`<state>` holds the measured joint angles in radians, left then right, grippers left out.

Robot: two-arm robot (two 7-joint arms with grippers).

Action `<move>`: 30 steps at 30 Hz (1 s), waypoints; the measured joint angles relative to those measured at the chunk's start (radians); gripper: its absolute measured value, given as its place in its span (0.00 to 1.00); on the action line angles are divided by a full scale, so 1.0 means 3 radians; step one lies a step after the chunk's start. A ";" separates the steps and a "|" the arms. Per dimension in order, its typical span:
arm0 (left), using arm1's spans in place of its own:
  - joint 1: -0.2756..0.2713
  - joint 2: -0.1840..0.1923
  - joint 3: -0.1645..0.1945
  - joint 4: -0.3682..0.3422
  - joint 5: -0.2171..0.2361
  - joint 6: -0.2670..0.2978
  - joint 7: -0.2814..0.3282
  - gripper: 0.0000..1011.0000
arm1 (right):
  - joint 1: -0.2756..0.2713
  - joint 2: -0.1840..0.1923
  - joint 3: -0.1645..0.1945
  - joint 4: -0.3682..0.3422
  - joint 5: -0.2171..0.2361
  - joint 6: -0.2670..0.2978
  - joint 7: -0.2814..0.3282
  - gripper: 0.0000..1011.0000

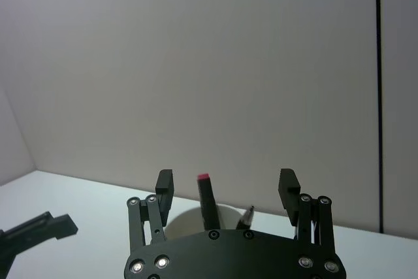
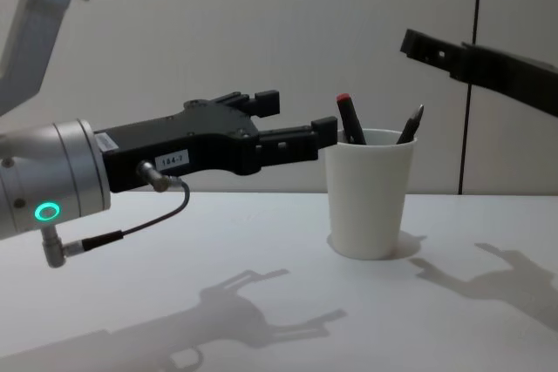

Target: Place the pen into the pen holder.

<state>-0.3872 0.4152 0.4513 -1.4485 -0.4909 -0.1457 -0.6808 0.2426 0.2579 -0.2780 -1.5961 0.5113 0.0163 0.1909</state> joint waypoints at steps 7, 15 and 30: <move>0.0064 -0.0013 0.0001 -0.0074 0.0124 0.0070 0.0281 0.99 | -0.0210 0.0065 0.0043 -0.0139 -0.0182 0.0016 -0.0101 0.99; 0.0146 -0.0032 0.0003 -0.0173 0.0285 0.0157 0.0650 0.99 | -0.0440 0.0136 0.0091 -0.0291 -0.0384 0.0033 -0.0213 0.99; 0.0287 -0.0064 0.0006 -0.0340 0.0557 0.0308 0.1280 0.99 | -0.0829 0.0256 0.0169 -0.0550 -0.0720 0.0059 -0.0401 0.99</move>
<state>-0.3011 0.3961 0.4530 -1.5506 -0.3238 -0.0532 -0.2969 -0.0062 0.3346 -0.2273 -1.7612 0.2952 0.0339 0.0707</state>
